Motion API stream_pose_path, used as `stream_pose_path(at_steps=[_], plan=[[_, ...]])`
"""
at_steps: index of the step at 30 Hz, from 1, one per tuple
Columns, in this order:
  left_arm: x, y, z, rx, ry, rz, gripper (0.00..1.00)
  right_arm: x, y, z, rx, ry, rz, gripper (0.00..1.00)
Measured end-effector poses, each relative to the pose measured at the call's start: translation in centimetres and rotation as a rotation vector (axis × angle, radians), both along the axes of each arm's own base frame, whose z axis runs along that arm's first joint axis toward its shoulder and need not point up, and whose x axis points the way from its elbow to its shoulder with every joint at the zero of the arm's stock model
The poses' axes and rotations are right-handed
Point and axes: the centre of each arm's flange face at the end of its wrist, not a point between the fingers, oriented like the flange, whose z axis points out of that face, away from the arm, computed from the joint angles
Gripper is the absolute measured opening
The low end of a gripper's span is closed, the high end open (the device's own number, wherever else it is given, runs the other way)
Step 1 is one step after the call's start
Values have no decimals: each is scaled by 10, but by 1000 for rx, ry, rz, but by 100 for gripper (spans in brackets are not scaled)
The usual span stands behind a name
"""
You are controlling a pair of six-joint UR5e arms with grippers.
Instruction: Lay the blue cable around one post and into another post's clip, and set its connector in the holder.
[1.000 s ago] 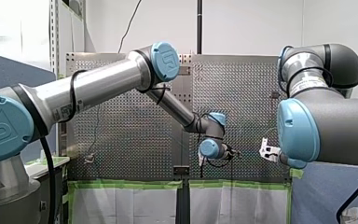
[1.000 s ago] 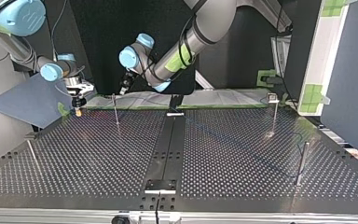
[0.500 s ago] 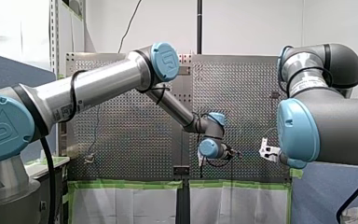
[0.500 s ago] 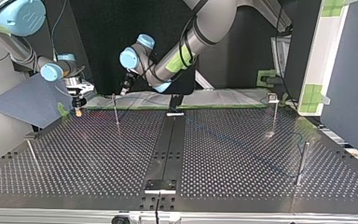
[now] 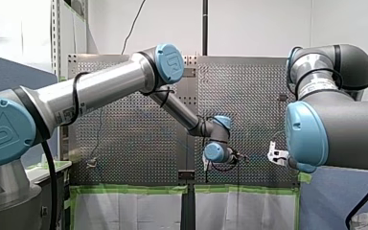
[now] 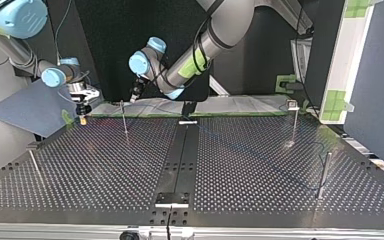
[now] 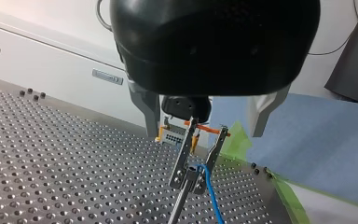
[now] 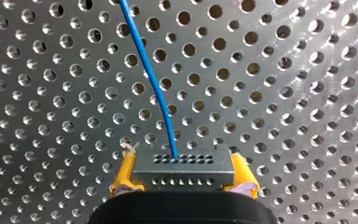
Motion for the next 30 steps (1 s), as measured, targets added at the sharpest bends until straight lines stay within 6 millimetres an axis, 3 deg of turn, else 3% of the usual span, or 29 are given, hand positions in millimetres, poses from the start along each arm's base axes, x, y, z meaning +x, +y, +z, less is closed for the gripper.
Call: stream_pose_path(at_steps=[9, 30], plan=[[0, 1, -1, -2, 6, 2, 90, -7, -4, 15, -12, -1, -5, 0], [0, 13, -14, 8, 23, 7, 90, -4, -3, 16, -9, -1, -2, 0]])
